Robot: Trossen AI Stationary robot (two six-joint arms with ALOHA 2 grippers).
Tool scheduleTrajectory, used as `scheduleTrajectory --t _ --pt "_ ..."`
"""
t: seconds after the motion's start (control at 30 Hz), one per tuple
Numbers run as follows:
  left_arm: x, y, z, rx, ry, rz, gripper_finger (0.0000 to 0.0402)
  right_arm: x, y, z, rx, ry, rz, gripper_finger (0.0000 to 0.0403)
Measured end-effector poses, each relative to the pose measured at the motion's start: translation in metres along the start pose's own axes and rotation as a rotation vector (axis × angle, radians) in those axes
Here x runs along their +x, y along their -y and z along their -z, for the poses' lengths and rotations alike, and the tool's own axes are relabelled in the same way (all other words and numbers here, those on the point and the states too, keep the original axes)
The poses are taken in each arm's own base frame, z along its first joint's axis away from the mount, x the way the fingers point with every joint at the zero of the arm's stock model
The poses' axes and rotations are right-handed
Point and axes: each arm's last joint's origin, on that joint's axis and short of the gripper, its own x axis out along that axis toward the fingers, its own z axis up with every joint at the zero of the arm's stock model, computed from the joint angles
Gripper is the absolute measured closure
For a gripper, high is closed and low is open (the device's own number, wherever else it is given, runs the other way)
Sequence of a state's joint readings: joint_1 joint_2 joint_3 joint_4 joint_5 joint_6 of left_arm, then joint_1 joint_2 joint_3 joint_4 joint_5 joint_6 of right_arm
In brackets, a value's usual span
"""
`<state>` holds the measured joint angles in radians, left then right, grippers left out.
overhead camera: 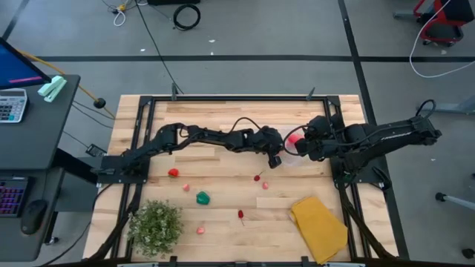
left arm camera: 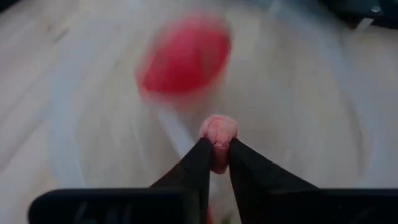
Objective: Pick and placing Produce into tupperware
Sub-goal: Put the pink peach into the transparent container, then put the red cherry into the transparent container
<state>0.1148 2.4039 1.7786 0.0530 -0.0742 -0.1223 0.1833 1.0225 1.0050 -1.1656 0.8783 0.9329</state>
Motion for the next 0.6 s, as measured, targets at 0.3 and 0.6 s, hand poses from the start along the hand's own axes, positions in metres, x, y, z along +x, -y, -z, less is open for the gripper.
scheduleTrajectory --t 0.3,0.6 --pt "-0.011 0.010 -0.027 0.109 0.058 0.016 0.0254 0.000 0.000 0.000 0.000 0.000 0.000 0.0293" --pt "-0.015 0.017 -0.026 0.176 -0.069 0.020 0.0186 0.000 0.000 0.000 0.006 -0.005 -0.003 0.0293"
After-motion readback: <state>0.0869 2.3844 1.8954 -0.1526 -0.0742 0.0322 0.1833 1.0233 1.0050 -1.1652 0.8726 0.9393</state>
